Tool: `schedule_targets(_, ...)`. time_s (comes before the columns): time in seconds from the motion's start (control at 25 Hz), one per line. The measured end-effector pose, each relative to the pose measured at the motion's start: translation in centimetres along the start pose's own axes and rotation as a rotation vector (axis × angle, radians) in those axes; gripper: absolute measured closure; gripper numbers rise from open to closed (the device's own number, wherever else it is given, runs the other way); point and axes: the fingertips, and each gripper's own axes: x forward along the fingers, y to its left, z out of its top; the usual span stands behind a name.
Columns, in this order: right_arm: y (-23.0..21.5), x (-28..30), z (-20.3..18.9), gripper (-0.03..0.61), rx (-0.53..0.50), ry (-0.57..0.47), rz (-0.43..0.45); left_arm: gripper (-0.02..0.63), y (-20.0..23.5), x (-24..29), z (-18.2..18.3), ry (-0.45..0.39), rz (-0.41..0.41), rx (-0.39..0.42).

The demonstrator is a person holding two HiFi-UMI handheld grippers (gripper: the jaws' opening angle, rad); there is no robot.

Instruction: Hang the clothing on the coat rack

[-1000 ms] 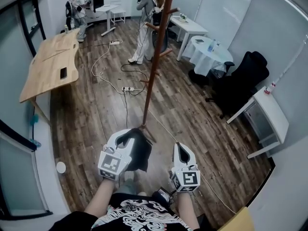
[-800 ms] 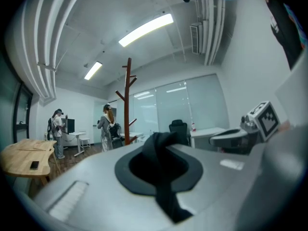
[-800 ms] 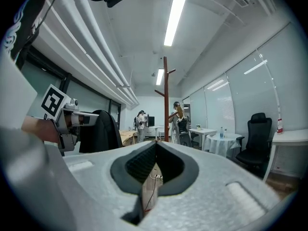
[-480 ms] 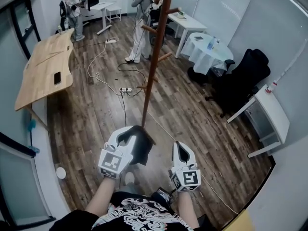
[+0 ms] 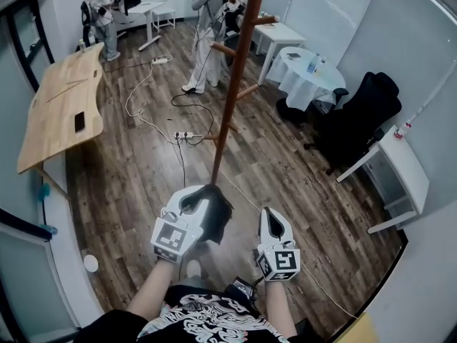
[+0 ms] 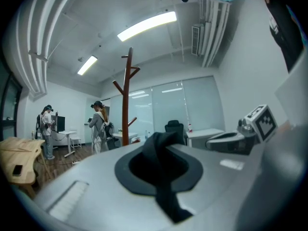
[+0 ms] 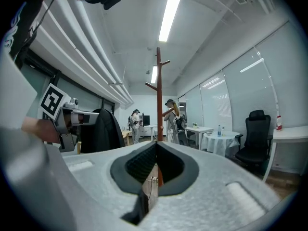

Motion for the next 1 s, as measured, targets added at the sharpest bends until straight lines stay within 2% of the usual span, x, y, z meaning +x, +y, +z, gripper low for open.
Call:
schedule_targets(0.48,1.9,3.3,-1.1,0.578,-0.013,0.031,-0.011,0.62,2.8,2.2,-0.8,0.007,-0.07,0.003)
schedule_targets(1.0,1.3,4.7,-1.7,0.578,0.007,0.053,-0.017,0.619,3.6,4.5,-0.6,0.024,-0.094,0.01)
